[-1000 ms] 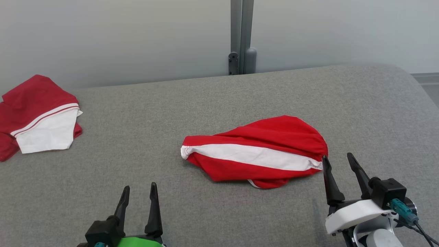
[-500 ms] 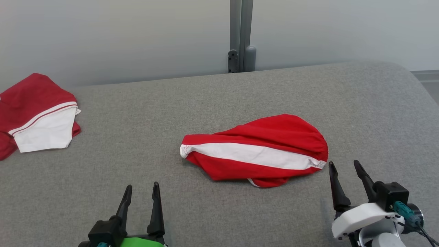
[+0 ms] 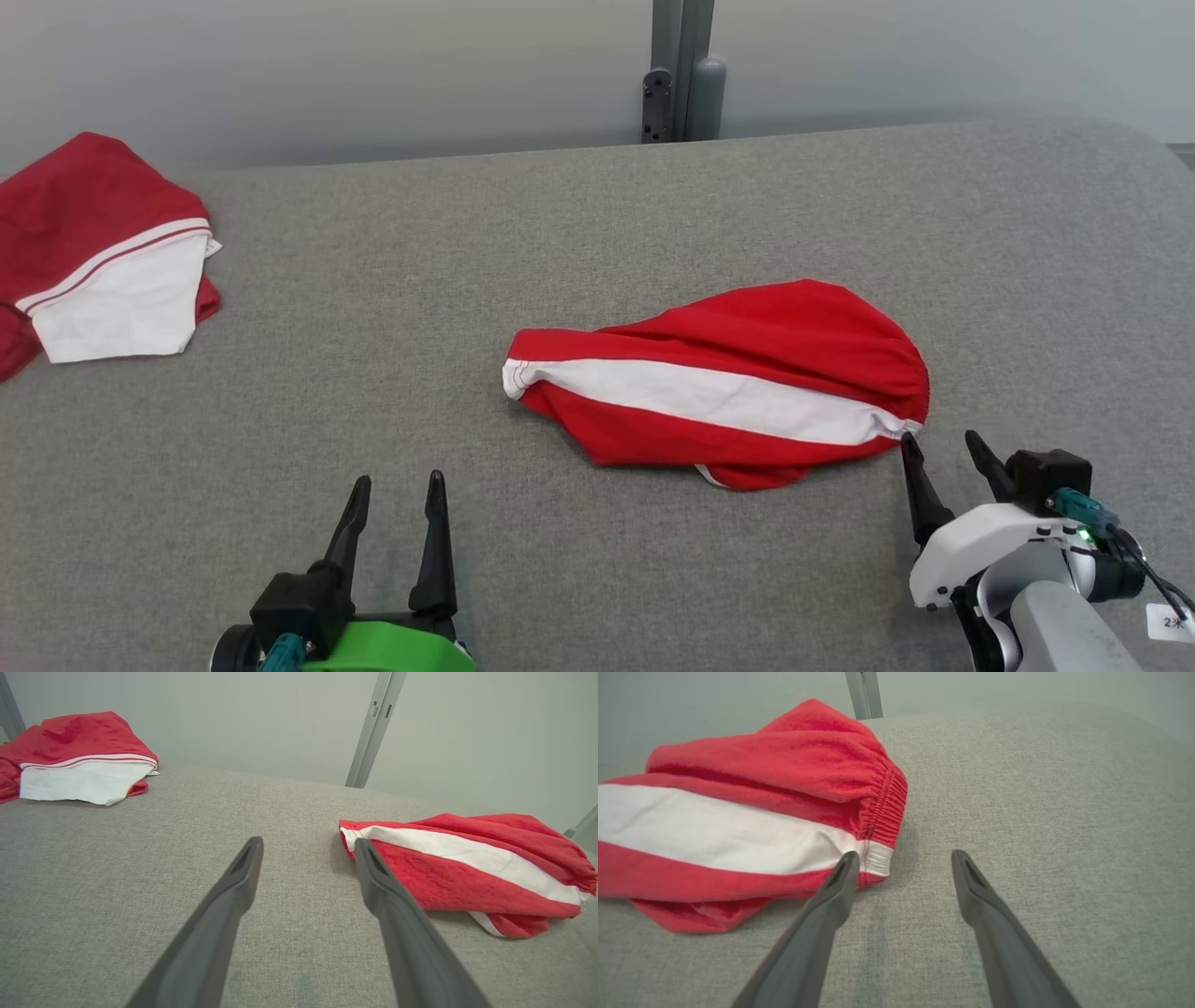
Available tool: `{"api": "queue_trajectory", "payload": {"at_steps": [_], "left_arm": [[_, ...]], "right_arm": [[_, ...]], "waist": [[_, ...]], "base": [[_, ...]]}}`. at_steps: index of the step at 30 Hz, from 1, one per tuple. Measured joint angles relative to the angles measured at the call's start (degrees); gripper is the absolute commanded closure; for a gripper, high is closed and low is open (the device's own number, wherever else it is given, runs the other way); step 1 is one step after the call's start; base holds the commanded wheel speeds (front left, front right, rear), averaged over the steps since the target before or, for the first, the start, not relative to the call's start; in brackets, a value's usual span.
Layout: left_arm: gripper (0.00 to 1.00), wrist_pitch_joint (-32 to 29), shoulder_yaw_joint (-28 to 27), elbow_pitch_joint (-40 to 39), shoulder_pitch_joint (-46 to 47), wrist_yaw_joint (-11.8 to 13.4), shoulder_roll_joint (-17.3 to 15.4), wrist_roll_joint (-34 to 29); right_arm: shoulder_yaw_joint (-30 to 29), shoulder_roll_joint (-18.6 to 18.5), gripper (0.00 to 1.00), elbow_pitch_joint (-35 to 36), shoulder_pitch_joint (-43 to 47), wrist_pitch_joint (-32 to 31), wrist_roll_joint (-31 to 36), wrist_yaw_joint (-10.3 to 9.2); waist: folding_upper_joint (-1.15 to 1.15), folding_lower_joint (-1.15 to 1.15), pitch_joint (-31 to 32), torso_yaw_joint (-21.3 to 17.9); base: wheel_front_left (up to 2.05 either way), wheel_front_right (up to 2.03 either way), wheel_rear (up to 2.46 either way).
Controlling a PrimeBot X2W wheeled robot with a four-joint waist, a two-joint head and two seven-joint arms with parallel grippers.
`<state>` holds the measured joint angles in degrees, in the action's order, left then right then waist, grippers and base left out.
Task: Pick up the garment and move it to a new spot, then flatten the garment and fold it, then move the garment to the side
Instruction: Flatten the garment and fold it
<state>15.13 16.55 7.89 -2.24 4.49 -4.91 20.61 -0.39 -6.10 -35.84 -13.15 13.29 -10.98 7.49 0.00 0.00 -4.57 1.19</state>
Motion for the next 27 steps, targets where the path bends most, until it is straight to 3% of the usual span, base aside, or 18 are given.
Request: {"api": "queue_trajectory", "payload": {"at_steps": [6, 9, 11, 12, 16, 19, 27], "left_arm": [[0.00, 0.0, -0.5, 0.5, 0.8, -0.5, 0.1, -0.3], [0.00, 0.0, -0.7, 0.6, 0.9, -0.5, 0.1, -0.5], [0.00, 0.0, -0.9, 0.7, 0.9, -0.5, 0.2, -0.6], [0.00, 0.0, -0.9, 0.7, 1.0, -0.5, 0.2, -0.6], [0.00, 0.0, -1.2, 0.8, 1.2, -0.6, 0.2, -0.9], [0.00, 0.0, -1.3, 0.8, 1.2, -0.7, 0.2, -1.2], [0.00, -3.1, 0.6, 2.6, 6.7, -4.3, 0.2, -0.1]], "right_arm": [[3.3, -0.6, 0.01, -6.1, -4.0, 1.0, -3.1, 0.00], [4.6, -0.8, 0.16, -8.0, -5.3, 1.4, -4.3, 0.00], [5.2, -1.0, 0.31, -8.9, -6.0, 1.5, -5.2, 0.00], [5.7, -1.1, 0.46, -9.3, -6.3, 1.5, -5.5, 0.00], [7.4, -1.6, 0.70, -10.3, -7.2, 1.7, -6.6, 0.00], [8.2, -1.9, 1.00, -9.6, -7.3, 1.7, -7.1, 0.00], [9.3, -2.6, 1.00, -5.7, -6.8, 1.7, -6.3, 0.00]], "waist": [[0.00, 0.00, -1.6, 1.5], [0.00, 0.00, -2.0, 1.9], [0.00, 0.00, -2.1, 1.9], [0.00, 0.00, -2.1, 1.9], [0.00, 0.00, -2.2, 1.7], [0.00, 0.00, -2.2, 1.4], [0.00, 0.00, -2.1, 0.1]], "base": [[0.00, 0.00, 0.00], [0.00, 0.00, 0.00], [0.00, 0.00, 0.00], [0.00, 0.00, 0.00], [0.00, 0.00, 0.00], [0.00, 0.00, 0.00], [0.00, 0.00, 0.00]]}}
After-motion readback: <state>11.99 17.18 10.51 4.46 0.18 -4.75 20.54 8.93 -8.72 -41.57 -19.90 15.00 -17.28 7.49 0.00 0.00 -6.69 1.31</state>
